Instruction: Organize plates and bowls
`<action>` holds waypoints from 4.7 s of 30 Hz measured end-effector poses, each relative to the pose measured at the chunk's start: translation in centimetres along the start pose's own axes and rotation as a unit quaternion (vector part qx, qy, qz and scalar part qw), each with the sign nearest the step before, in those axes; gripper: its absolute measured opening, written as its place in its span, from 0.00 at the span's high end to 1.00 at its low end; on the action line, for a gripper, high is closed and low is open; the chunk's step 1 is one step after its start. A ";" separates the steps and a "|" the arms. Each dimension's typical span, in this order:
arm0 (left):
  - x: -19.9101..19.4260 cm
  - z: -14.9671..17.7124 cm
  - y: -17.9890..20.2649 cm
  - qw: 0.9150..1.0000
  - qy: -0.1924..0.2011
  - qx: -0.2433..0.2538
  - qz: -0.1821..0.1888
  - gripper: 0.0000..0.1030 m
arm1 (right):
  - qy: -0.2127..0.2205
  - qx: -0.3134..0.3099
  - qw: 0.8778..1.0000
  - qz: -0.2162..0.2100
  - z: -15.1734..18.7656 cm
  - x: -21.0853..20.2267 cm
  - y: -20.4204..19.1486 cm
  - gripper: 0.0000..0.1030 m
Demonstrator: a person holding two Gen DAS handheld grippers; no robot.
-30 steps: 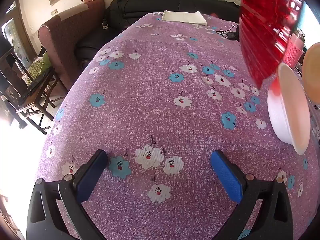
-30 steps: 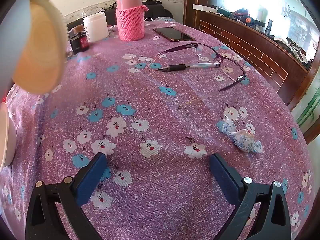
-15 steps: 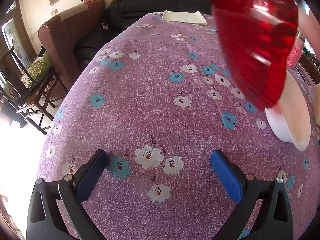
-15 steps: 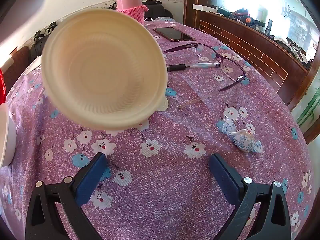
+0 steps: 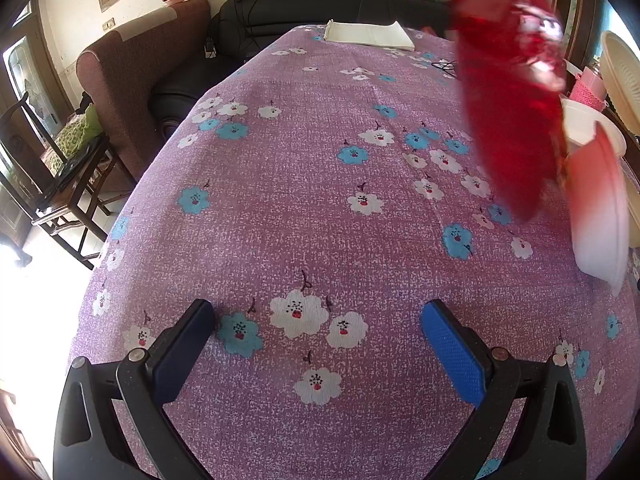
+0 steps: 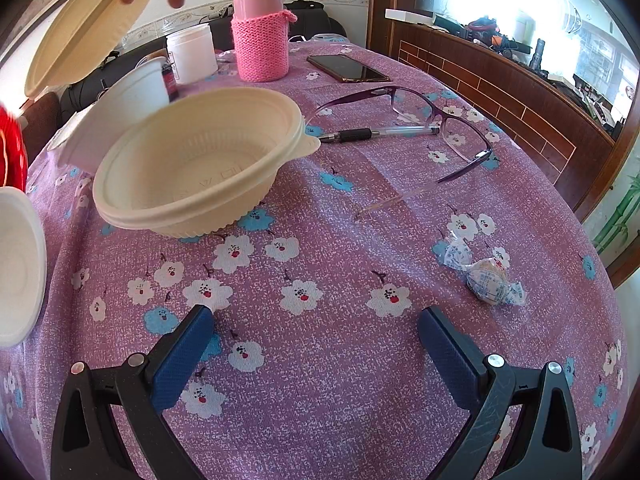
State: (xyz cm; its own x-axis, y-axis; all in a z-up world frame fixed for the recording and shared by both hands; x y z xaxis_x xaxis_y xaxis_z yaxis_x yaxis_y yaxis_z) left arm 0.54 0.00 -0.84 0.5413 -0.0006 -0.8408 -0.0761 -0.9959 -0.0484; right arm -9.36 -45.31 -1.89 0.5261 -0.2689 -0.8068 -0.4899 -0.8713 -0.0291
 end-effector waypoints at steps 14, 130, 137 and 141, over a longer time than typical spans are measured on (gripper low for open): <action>0.0 0.0 0.0 1.000 0.000 0.000 0.000 0.00 | 0.000 0.000 1.000 0.000 0.0 -0.1 0.1 0.01; -6.5 -1.1 -9.0 0.988 0.074 -0.100 0.095 0.46 | -0.106 -0.284 0.887 -0.349 -7.3 -6.6 -33.0 0.45; -3.1 -3.4 -11.4 0.974 0.039 -0.162 0.156 0.68 | -0.143 -0.276 0.892 -0.330 -9.1 -2.8 -36.2 0.53; -1.9 -4.4 -11.5 0.971 0.035 -0.169 0.166 0.81 | -0.150 -0.288 0.894 -0.309 -9.3 -1.4 -37.7 0.57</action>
State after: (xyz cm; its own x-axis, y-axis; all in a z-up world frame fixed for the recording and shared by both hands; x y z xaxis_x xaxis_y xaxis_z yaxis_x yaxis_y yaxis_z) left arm 4.11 11.11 3.66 0.5911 -0.3211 -0.7399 0.0164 -0.9124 0.4090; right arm 14.84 -15.88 5.81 0.3206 0.3833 -0.8662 0.3135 -0.9059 -0.2849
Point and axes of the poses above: each gripper's, at about its wrist camera, not at the fingertips, and x roughly the way its jaws point, y to its right, z to its underside, the point moved 1 cm from there along x, roughly the way its jaws point, and after that the axes turned 3 degrees about x, right-handed, at the moved point
